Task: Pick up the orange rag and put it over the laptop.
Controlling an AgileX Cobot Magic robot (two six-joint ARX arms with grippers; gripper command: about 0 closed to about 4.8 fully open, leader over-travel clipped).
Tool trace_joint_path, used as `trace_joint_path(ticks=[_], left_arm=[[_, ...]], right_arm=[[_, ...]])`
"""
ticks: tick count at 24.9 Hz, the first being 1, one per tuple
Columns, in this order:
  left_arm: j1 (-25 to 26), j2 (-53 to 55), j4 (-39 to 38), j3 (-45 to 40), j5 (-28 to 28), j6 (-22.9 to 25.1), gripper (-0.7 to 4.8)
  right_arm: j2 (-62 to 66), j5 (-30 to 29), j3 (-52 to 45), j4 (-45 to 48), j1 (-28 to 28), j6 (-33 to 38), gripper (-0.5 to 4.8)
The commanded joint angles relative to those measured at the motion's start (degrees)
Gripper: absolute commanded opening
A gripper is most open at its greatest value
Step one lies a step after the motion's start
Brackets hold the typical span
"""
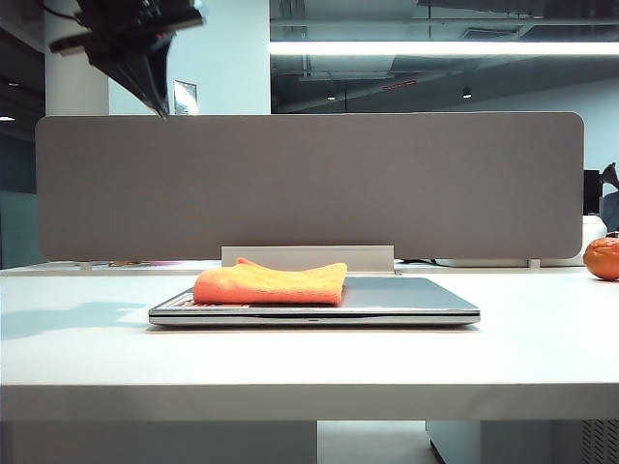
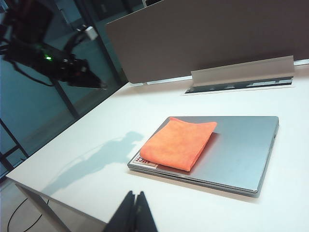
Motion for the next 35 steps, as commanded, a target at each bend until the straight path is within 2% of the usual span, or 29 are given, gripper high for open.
trace_joint_path(ticks=[1,5,10,18,27,29,31,35], left_arm=[[-0.1,-4.0,3.3,-4.1,-0.7,0.2,-0.06],[-0.1,-11.6,8.0,-13.6,-1.7,0.0,-0.06],[-0.1,-19.2,9.2,-23.0,-1.7,-0.5,-0.06],[-0.1,-28.9,9.1,-32.1,-1.6,-1.5,-0.06],[-0.1,-39.5,7.0,-36.6,-1.7,-4.9,-0.06],[-0.1,-43.8,7.1,-39.1,-3.4,-5.2,-0.06],[-0.1,-47.6,6.8,-41.5,-8.5,-5.1,-0.06],[-0.1,-52.2,5.9,-43.9,-13.5,-4.7,-0.06]], right_arm=[[-0.2,-0.1,0.3,0.9,0.0,0.0,-0.05],[-0.2,-0.1,0.3,0.9,0.0,0.0,-0.05],[-0.2,-0.1,0.3,1.0,0.0,0.0,-0.05],[-0.2,-0.1,0.3,1.0,0.0,0.0,-0.05],[-0.2,-0.1,0.3,1.0,0.0,0.0,-0.05],[-0.2,-0.1,0.3,1.0,0.0,0.0,-0.05],[-0.2,-0.1,0.3,1.0,0.0,0.0,-0.05],[-0.2,-0.1,0.3,1.0,0.0,0.0,-0.05]])
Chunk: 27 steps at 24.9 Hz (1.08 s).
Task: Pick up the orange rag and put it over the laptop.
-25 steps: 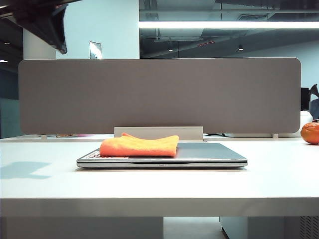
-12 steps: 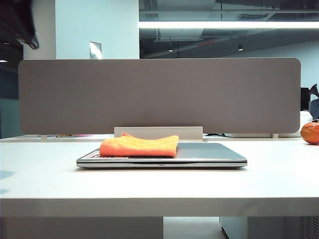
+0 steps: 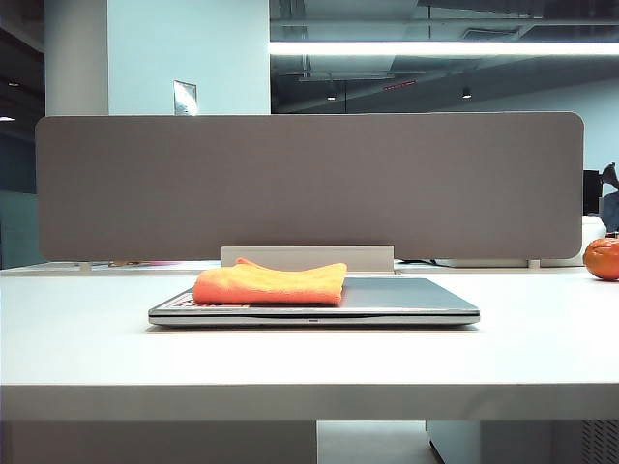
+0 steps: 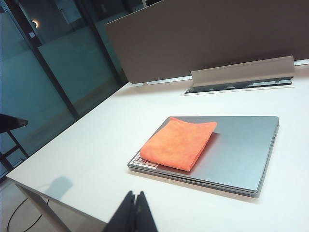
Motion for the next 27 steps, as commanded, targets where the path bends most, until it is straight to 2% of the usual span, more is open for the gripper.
trace_joint_path(ticks=[1,6,8,10,17,18,19,21,23,27], left_arm=[[0.0,-3.5,-1.1,-1.2,-4.9,0.7,-0.06],[0.0,-7.5,-5.0,-1.2,-8.5,0.8,-0.06],[-0.1,-9.5,-5.9,-1.2,-8.1,-2.7,-0.06],[-0.1,-9.9,-4.7,-1.2,-8.2,-3.0,-0.06],[-0.1,-9.6,6.7,-5.4,-16.1,-1.6,-0.06],[0.6,-10.6,12.5,-9.5,-16.0,-1.4,-0.06],[1.9,-11.8,17.4,-13.4,-15.4,-1.6,-0.06],[3.5,-13.9,22.8,-18.9,-10.5,-2.3,-0.06],[5.0,-16.0,26.6,-23.5,-5.9,-2.9,-0.06],[8.8,-19.7,31.2,-30.1,-0.6,-3.0,-0.06]], right_arm=[[-0.2,-0.1,0.3,0.9,0.0,0.0,-0.05],[-0.2,-0.1,0.3,0.9,0.0,0.0,-0.05],[-0.2,-0.1,0.3,0.9,0.0,0.0,-0.05],[-0.2,-0.1,0.3,0.9,0.0,0.0,-0.05],[-0.2,-0.1,0.3,0.9,0.0,0.0,-0.05],[-0.2,-0.1,0.3,0.9,0.0,0.0,-0.05],[-0.2,-0.1,0.3,0.9,0.0,0.0,-0.05],[-0.2,-0.1,0.3,0.9,0.0,0.0,-0.05],[-0.2,-0.1,0.3,0.9,0.0,0.0,-0.05],[-0.2,-0.1,0.3,0.9,0.0,0.0,-0.05]])
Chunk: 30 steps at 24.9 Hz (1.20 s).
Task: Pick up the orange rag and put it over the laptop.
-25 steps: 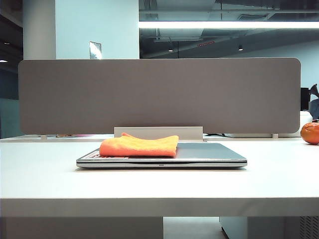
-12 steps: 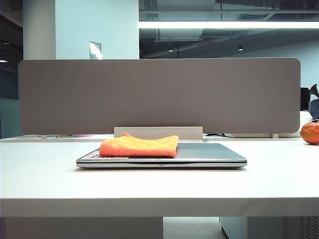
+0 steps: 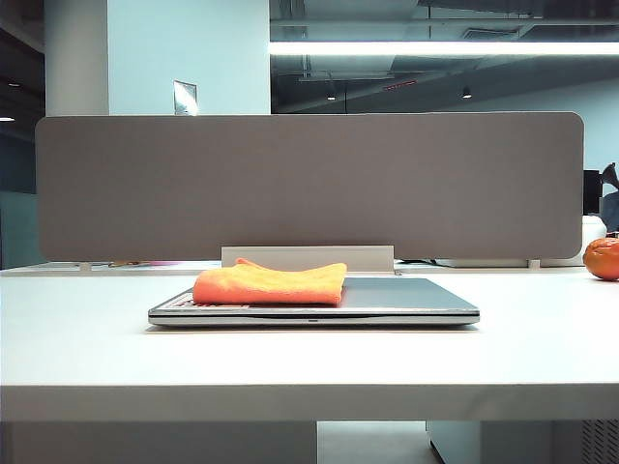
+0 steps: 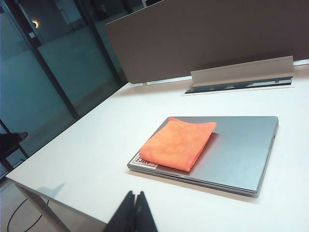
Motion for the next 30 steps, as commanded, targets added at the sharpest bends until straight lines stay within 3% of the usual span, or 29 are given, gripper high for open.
trace_joint_path(ticks=[1,13,21,30], left_arm=[[3.3,-2.4,5.1,-4.3,4.5,-0.2,-0.06],[13.2,-14.5,6.1,-16.3,6.8,0.2,-0.06],[13.6,-21.6,6.7,-24.4,11.7,1.1,-0.06],[13.5,-26.6,5.6,-26.9,11.9,1.3,-0.06]], right_arm=[[-0.2,0.2,0.3,0.9,0.0,0.0,-0.05],[-0.2,0.5,0.3,1.0,0.0,0.0,-0.05],[-0.2,0.5,0.3,1.0,0.0,0.0,-0.05],[-0.2,0.5,0.3,1.0,0.0,0.0,-0.05]])
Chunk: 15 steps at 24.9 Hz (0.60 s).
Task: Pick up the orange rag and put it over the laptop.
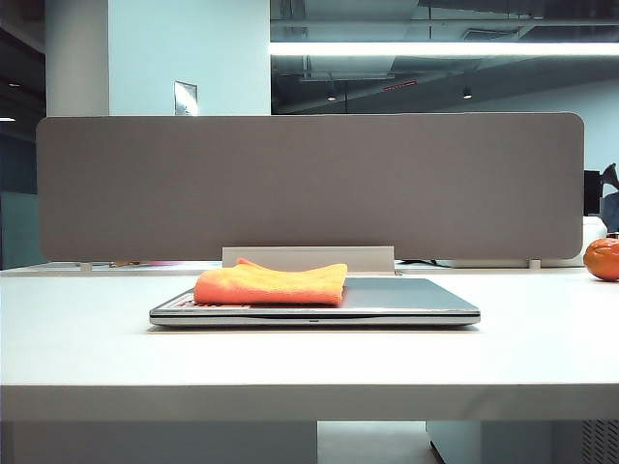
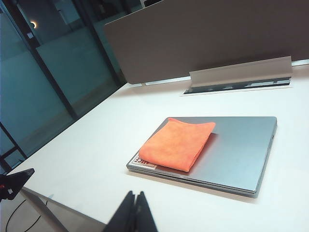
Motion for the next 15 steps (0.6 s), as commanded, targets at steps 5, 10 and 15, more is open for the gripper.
trace_joint_path(ticks=[5,10,15], left_arm=[[-0.1,0.2,-0.6,-0.3,0.2,0.7,-0.06],[-0.1,0.1,-0.1,-0.3,0.2,2.4,-0.06],[-0.1,0.1,-0.2,-0.3,0.2,2.4,-0.06]], right_arm=[[-0.2,0.1,0.3,1.0,0.0,0.0,-0.05],[-0.2,0.0,0.3,1.0,0.0,0.0,-0.05],[-0.2,0.1,0.3,1.0,0.0,0.0,-0.05]])
